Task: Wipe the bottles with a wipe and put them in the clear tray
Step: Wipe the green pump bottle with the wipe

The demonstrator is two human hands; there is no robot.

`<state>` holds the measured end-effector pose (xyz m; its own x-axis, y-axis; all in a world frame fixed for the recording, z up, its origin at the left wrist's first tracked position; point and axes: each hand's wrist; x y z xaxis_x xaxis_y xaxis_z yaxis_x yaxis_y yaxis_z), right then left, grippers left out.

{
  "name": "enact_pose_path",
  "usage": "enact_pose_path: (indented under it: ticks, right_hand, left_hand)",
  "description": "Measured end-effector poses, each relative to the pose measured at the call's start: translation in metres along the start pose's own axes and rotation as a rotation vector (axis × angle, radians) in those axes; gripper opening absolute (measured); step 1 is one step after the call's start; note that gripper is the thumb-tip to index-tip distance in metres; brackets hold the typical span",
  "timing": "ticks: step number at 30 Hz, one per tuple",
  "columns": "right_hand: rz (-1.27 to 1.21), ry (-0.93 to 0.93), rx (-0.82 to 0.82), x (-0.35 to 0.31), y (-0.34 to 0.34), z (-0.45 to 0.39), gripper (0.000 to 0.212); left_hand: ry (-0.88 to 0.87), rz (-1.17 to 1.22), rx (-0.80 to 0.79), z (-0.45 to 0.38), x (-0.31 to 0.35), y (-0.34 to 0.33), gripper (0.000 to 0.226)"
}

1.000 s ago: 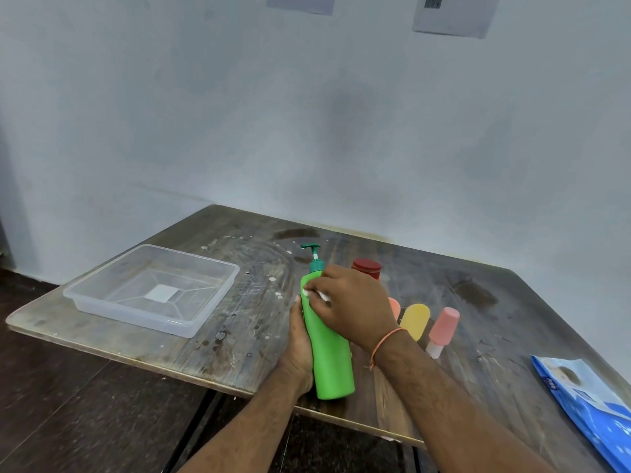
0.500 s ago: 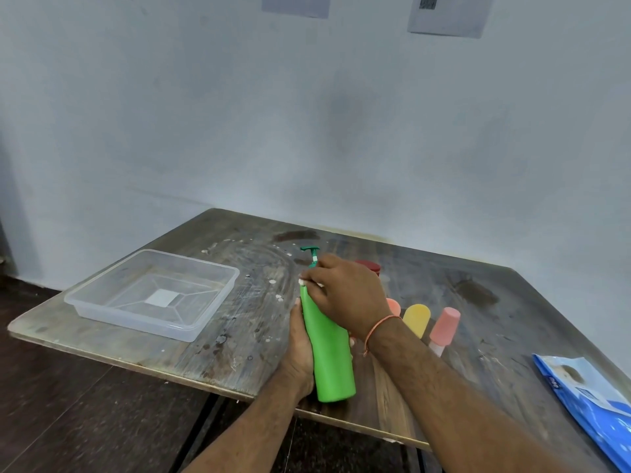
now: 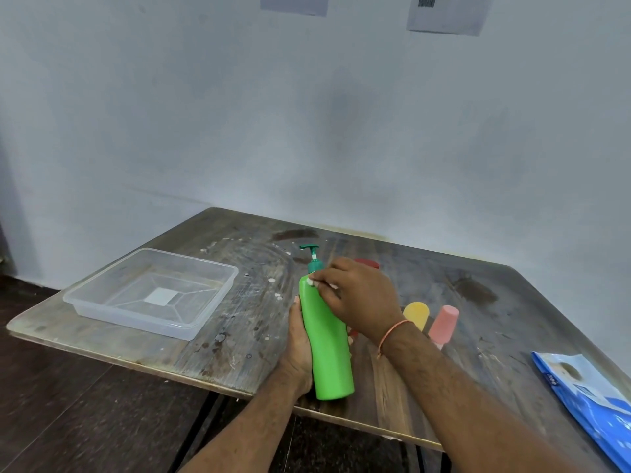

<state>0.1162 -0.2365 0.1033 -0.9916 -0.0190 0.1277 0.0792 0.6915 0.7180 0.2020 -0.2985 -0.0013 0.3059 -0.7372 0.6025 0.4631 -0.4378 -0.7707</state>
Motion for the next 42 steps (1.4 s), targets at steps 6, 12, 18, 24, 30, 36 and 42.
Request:
enact_pose_path:
  ticks: [6,12,18,24,30,36,42]
  right_hand:
    - [-0.286,0.091,-0.285,0.01,0.018,0.012,0.019]
    - [-0.12,0.045,-0.124,0.016,0.012,0.008,0.024]
    - [-0.163,-0.024,-0.055,0.025,0.007,0.015,0.018]
    - [-0.358,-0.015,-0.31,0.029,0.027,0.023,0.021]
    - [-0.091,-0.089,-0.071,0.034,0.017,0.016,0.02]
    - [-0.245,-0.077,-0.168,0.03,0.021,0.038,0.015]
    - [-0.281,-0.029,-0.311,0.021,0.028,0.045,0.013]
  left_hand:
    - [-0.056,0.004,-0.022,0.002,0.002,-0.005,0.074]
    - [0.017,-0.098,-0.004,0.004,0.002,-0.001,0.094]
    - [0.026,-0.109,-0.039,0.004,0.001,0.003,0.098]
    - [-0.003,-0.115,-0.04,0.003,0.001,0.001,0.094]
    - [0.03,-0.084,-0.111,0.004,0.0,0.006,0.094]
    - [-0.014,-0.112,-0.057,0.0,-0.001,0.006,0.093]
    - [-0.06,-0.094,-0.021,-0.003,0.0,0.006,0.088]
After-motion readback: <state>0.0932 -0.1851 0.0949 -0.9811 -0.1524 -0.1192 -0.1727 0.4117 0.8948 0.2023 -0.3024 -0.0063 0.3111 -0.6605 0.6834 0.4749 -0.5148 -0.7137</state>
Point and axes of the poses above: each hand's wrist, its own z-axis away from the middle knuckle, its own y-axis out of the back of the hand, x = y × z, and after that the axes turned 7 degrees about y, right-handed
